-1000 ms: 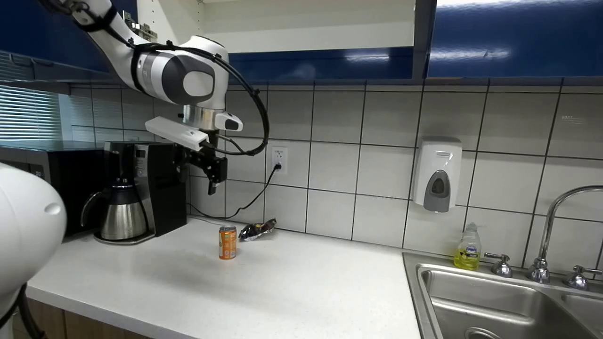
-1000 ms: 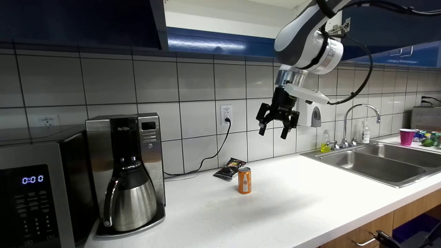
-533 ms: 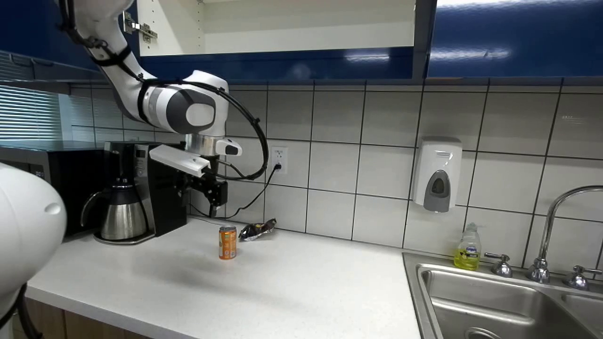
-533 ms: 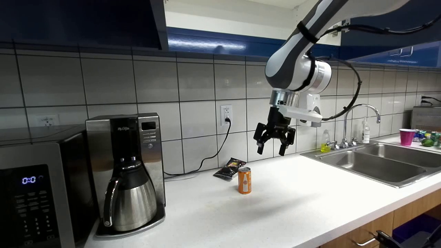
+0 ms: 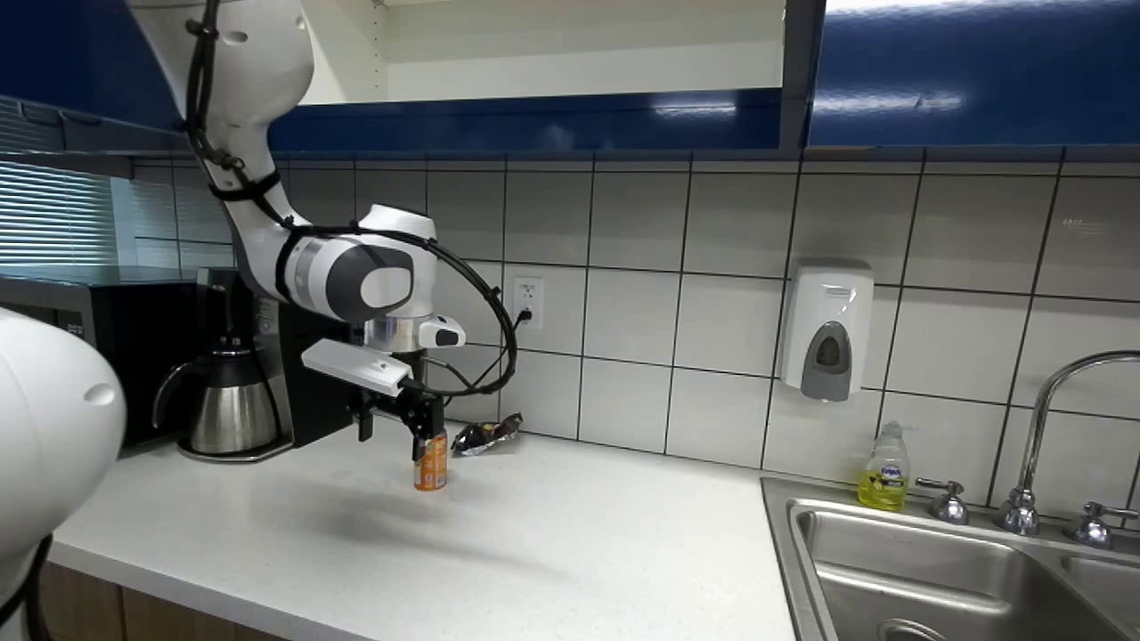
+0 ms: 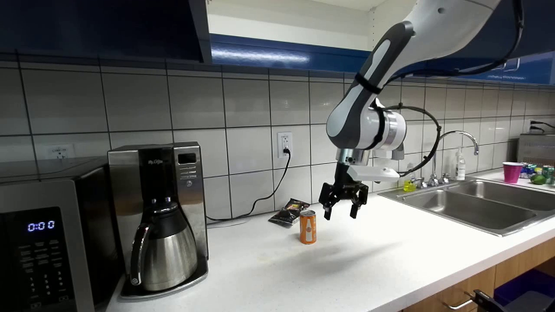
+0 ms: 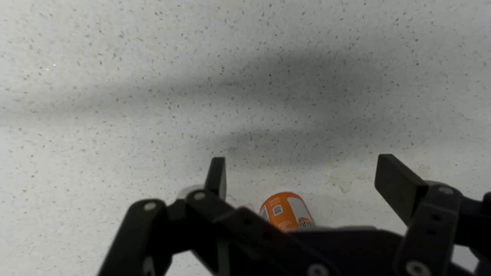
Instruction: Pick up the can of fanta and place on the bottom drawer of the cabinet above
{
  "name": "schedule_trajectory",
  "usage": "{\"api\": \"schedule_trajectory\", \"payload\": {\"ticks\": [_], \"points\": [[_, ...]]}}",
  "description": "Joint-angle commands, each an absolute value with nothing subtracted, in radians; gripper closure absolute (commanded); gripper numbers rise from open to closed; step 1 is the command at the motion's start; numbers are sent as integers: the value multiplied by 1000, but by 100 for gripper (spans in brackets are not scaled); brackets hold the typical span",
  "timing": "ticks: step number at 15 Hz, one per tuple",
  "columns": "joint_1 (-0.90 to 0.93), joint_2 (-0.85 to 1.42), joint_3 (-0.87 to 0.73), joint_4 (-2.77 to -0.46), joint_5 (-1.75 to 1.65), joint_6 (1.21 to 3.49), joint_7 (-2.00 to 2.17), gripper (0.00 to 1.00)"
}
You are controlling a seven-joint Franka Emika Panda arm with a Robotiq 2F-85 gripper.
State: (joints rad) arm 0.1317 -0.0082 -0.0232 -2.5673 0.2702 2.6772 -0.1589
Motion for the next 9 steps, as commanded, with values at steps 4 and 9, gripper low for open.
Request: {"api": "schedule_trajectory", "payload": {"ticks": [4, 9], "points": [[95, 204, 33, -2476, 218, 2830, -173, 0], [83, 311, 63, -2424, 168, 2970, -147, 0]]}}
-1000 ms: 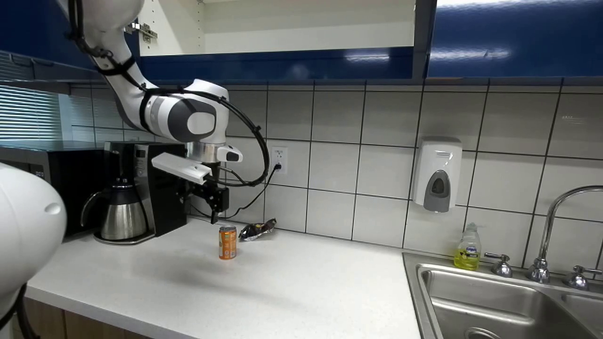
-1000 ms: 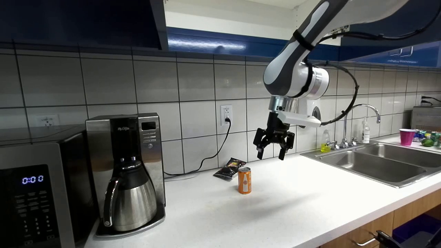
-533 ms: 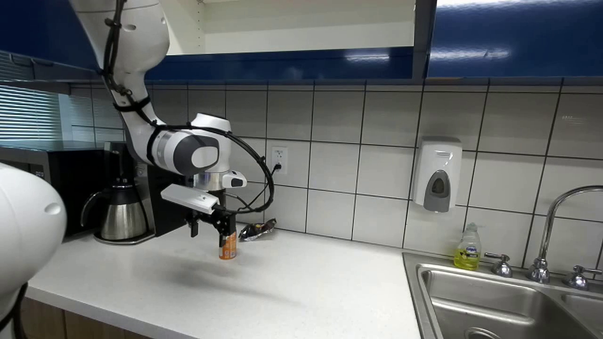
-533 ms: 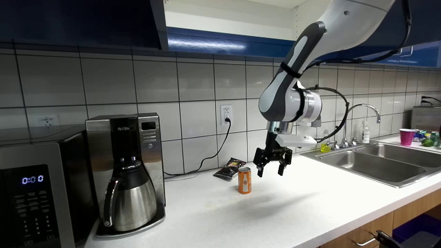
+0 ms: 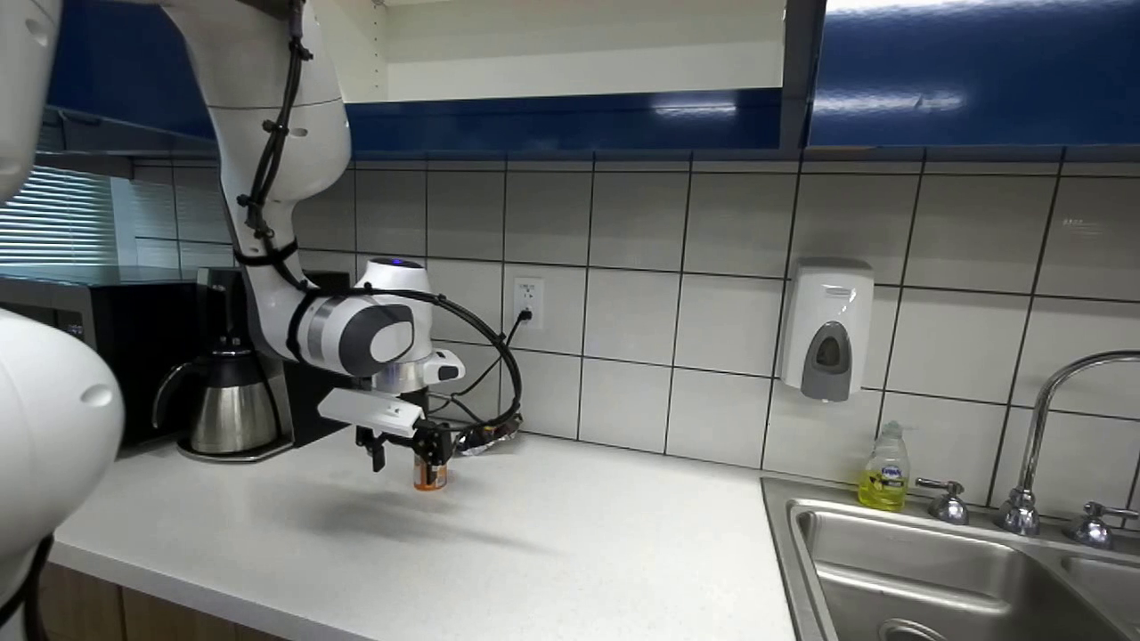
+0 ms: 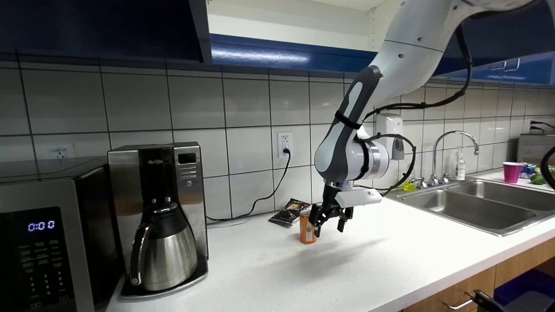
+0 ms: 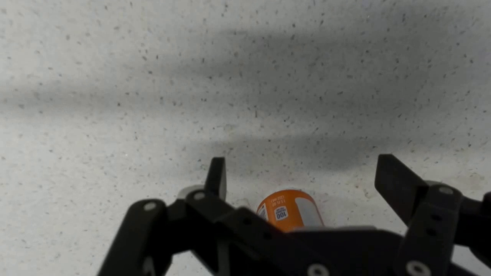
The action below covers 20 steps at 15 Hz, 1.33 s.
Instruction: Pick up the can of fanta and place on the bottom drawer of the cabinet above
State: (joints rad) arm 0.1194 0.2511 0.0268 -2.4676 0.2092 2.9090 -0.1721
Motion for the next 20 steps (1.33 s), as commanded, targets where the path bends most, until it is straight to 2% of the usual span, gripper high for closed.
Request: {"api": "schedule_trajectory", "payload": {"ticks": [1, 11, 20], "points": [[83, 327, 65, -2415, 156, 2993, -140, 0], [105, 416, 48, -2368, 70, 3201, -59, 0], [139, 464, 15, -2347, 61, 3299, -43, 0]]}}
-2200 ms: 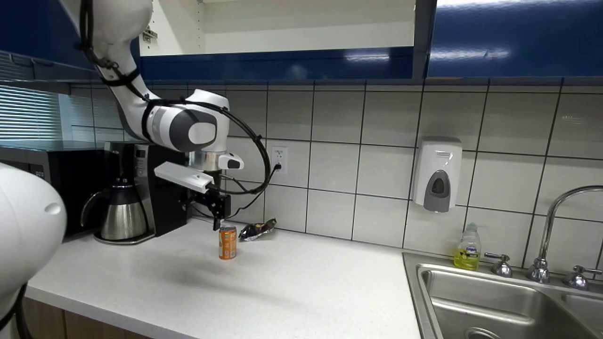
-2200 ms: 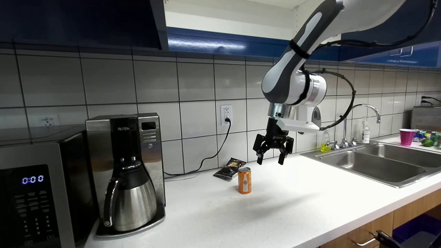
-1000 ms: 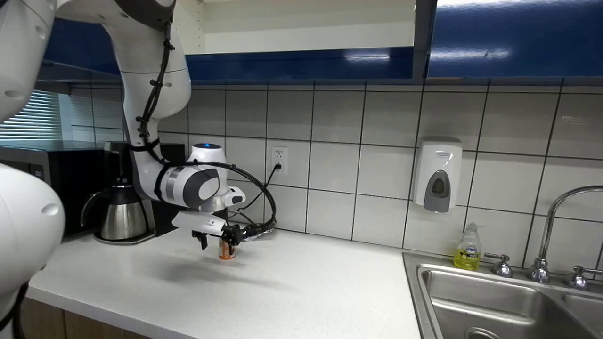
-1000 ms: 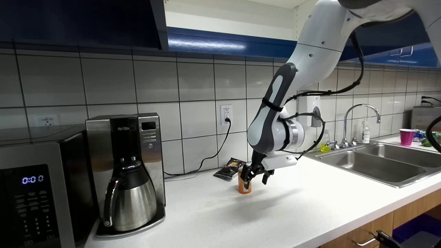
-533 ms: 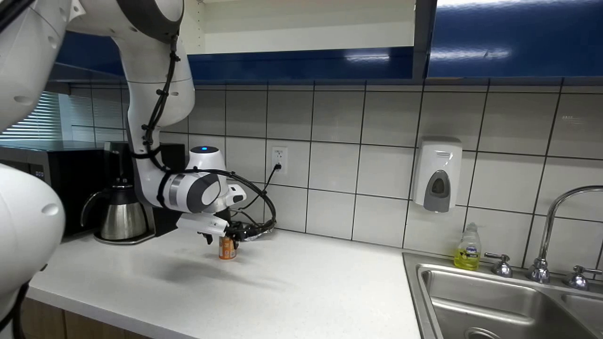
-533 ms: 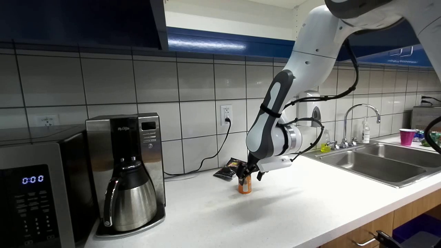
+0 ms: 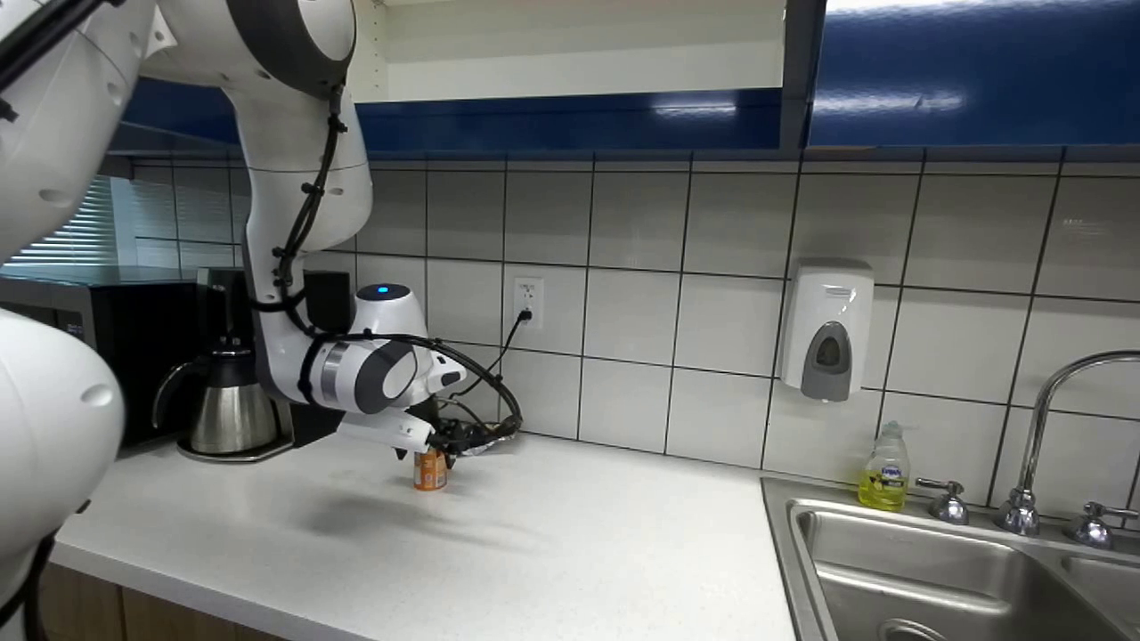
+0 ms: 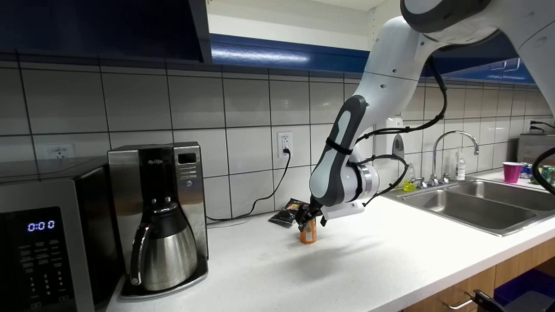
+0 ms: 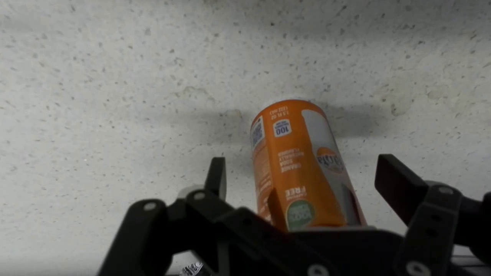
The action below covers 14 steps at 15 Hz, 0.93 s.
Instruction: Pick up the can of fanta and place on the bottom drawer of the cabinet above
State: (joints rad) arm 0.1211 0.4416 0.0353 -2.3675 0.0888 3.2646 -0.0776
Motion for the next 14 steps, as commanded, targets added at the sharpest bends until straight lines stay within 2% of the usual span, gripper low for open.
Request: {"api": "schedule_trajectory", "payload": {"ticks": [1, 14], "points": [[141, 468, 14, -2343, 62, 3305, -44, 0], [206, 522, -35, -2286, 71, 3337, -45, 0]]}}
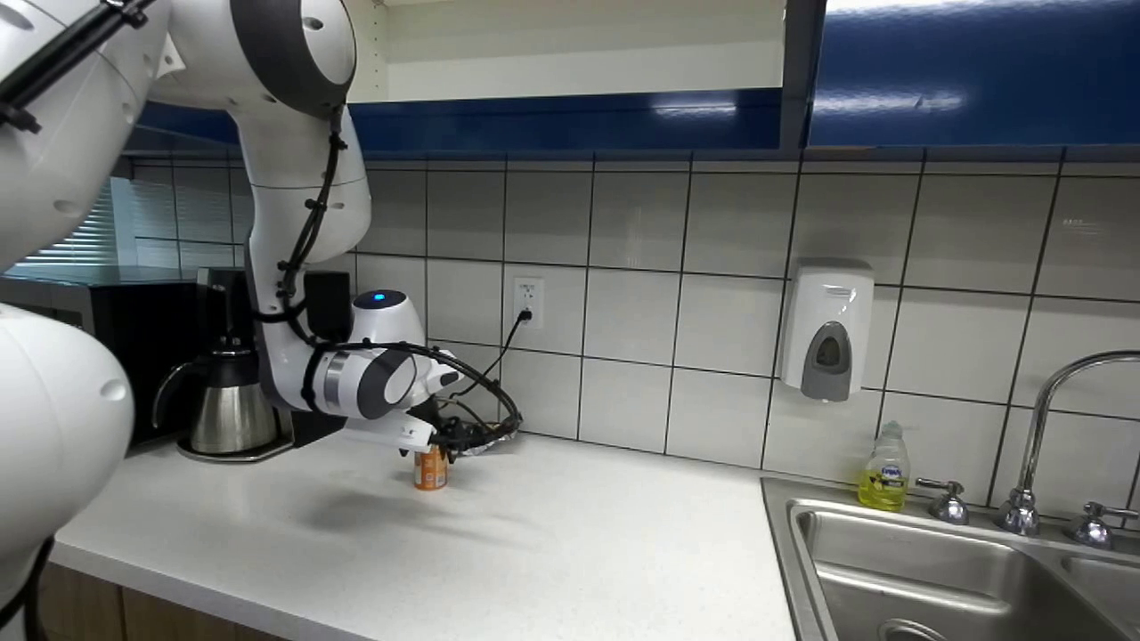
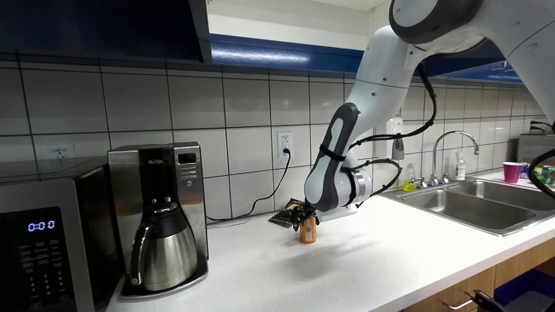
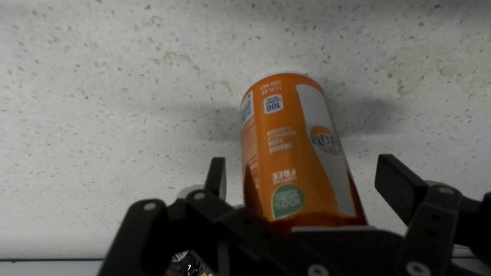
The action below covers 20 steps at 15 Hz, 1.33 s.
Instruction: Pick up the can of fanta and place on the bottom drawer of the cabinet above
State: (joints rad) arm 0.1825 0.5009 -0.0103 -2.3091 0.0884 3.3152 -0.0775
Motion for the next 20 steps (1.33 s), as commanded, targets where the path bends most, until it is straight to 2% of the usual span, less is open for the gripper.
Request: {"api": "schedule_trajectory", "payload": {"ticks": [1, 2, 6, 7, 20], "points": [[203, 523, -31, -2283, 69, 3335, -46, 24], [205, 524, -32, -2281, 71, 3337, -44, 26], [196, 526, -24, -2272, 67, 3335, -46, 58], [192, 525, -21, -2271, 67, 3336, -46, 61], [226, 373, -42, -2324, 76, 3181, 4, 62]]}}
